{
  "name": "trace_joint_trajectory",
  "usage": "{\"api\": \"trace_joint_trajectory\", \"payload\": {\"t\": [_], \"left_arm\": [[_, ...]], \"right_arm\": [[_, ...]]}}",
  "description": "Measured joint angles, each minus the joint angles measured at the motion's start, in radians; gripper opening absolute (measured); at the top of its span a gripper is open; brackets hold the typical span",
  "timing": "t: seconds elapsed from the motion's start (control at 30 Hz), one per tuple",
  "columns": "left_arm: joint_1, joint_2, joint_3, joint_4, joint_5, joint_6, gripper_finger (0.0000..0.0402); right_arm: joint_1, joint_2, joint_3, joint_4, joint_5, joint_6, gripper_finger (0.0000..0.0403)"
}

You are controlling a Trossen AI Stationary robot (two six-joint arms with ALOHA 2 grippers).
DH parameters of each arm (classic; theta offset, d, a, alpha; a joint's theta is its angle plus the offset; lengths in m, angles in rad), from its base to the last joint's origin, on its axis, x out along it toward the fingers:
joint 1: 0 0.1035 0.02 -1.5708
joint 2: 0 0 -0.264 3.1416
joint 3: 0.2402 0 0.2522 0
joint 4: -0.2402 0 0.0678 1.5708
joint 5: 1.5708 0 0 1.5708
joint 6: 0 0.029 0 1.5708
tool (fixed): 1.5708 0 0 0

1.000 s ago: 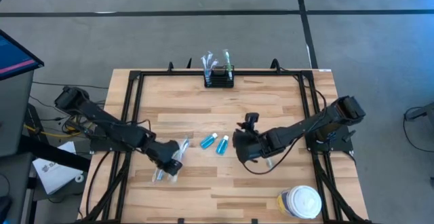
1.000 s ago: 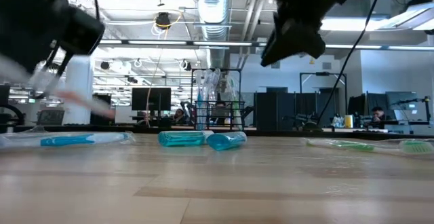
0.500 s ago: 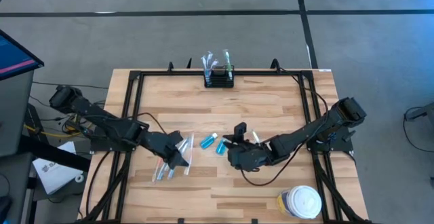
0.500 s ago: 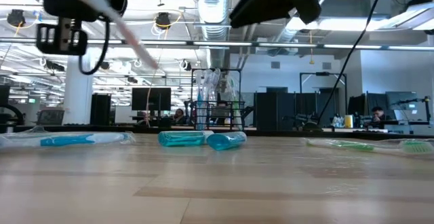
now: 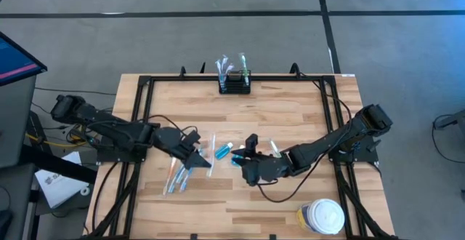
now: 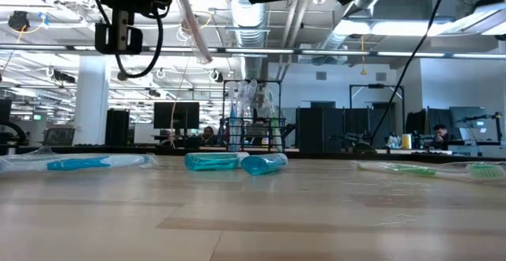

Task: Pick & Place toothbrushing station
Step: Put the right orange toothbrush into the black wire organizer

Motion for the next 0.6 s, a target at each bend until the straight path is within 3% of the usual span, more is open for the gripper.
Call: {"api": "trace_joint_trajectory", "payload": {"t": [0.6], "left_arm": [[0.016, 0.0, 0.0, 0.103, 0.029, 0.0, 0.0]], "right_arm": [[-0.014, 0.0, 0.0, 0.131, -0.103, -0.184, 0.0118]]}}
